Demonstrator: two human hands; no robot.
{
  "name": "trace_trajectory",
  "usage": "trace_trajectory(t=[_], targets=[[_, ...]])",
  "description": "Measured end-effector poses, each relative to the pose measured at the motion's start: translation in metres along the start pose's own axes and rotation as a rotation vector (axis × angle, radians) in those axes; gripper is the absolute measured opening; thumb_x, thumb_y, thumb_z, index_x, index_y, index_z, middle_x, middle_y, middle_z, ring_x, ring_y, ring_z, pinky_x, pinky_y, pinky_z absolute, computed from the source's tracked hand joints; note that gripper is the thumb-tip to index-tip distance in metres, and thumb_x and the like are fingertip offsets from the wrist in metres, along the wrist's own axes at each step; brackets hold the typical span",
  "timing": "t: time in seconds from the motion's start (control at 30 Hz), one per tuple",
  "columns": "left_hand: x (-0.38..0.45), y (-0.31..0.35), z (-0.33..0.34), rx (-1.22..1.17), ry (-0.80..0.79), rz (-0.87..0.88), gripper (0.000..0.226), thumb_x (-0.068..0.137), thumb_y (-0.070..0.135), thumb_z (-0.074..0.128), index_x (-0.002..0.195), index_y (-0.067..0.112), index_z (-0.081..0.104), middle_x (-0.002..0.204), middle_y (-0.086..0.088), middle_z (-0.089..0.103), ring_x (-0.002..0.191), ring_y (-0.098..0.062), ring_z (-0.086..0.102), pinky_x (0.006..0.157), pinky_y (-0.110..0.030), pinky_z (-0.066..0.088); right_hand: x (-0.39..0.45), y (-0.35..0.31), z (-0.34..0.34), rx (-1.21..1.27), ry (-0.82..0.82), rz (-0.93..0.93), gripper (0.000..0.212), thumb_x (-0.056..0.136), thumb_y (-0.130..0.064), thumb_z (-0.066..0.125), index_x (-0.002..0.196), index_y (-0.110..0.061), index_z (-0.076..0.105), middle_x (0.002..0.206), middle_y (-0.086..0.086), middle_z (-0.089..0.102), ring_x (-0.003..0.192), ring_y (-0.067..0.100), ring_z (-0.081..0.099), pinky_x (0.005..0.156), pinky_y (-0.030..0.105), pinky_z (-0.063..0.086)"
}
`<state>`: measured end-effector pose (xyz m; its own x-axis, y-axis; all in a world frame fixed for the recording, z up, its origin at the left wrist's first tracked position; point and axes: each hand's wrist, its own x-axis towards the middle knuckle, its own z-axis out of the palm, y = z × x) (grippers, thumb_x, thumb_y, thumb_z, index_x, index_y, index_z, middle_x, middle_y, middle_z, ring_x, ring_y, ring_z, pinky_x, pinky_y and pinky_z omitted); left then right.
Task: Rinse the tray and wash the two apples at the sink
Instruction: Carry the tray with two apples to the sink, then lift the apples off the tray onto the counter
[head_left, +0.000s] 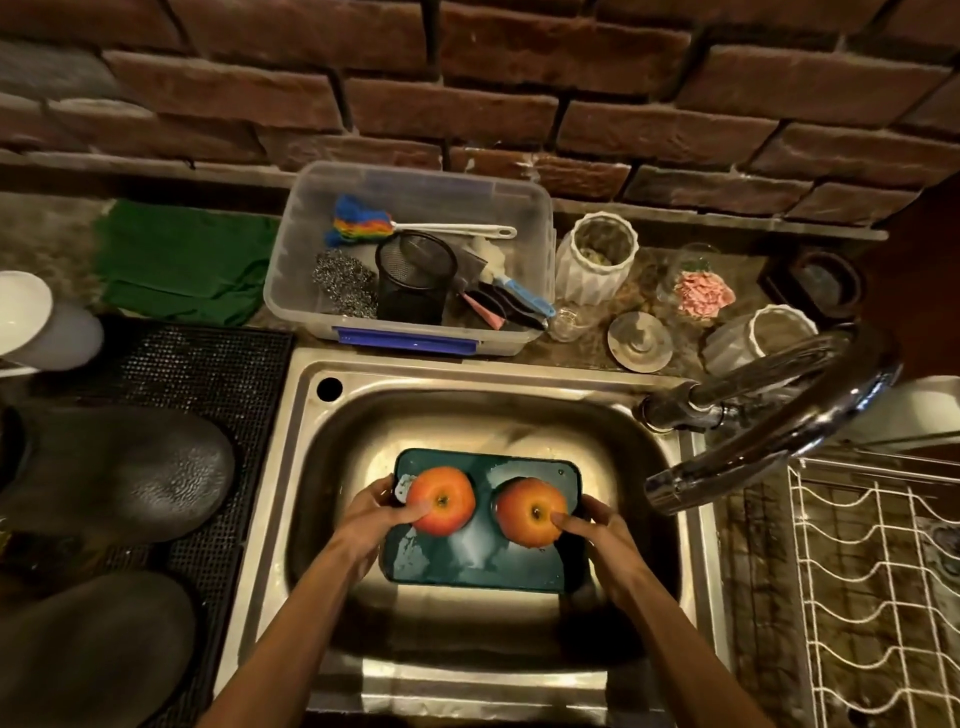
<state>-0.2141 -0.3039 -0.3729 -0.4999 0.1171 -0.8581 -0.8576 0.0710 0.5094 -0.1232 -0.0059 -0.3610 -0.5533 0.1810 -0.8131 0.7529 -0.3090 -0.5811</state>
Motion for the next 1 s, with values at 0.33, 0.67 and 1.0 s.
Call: trace_trajectory(t=[0.33,0.67,1.0], targets=[[0.014,-0.014,-0.003,-0.008,-0.001,-0.01,0.049,0.062,0.004,0.086,0.1,0.022,0.062,0.084,0.004,0.079,0.078,-0.011,0.075,0.062,-0.021,0.057,0.005,0.007,0.001,-0.005,-0.002,0.005,0.091,0.074,-0.02,0.085,0.15,-0.016,0.037,0.149,0.005,0.048,0.137,0.027,0.045,0.116,0.048,0.035],[-0.004,0.001,0.006,0.385,0.178,0.333,0.062,0.072,0.009,0.088,0.128,0.011,0.061,0.113,0.008,0.062,0.111,-0.012,0.053,0.087,-0.008,0.044,-0.007,-0.015,0.015,-0.47,0.061,-0.309,0.086,0.071,-0.016,0.088,0.145,-0.02,0.047,0.148,0.003,0.043,0.137,0.021,0.041,0.115,0.043,0.038],[0.008,0.0,0.046,0.864,-0.042,0.396,0.111,0.058,0.02,0.095,0.152,0.03,0.037,0.165,0.003,0.02,0.153,-0.028,0.013,0.123,-0.047,0.024,0.006,0.011,0.045,-0.822,0.025,-0.414,0.101,0.062,-0.026,0.092,0.148,-0.03,0.038,0.158,0.003,0.027,0.142,0.022,0.036,0.113,0.031,0.038]])
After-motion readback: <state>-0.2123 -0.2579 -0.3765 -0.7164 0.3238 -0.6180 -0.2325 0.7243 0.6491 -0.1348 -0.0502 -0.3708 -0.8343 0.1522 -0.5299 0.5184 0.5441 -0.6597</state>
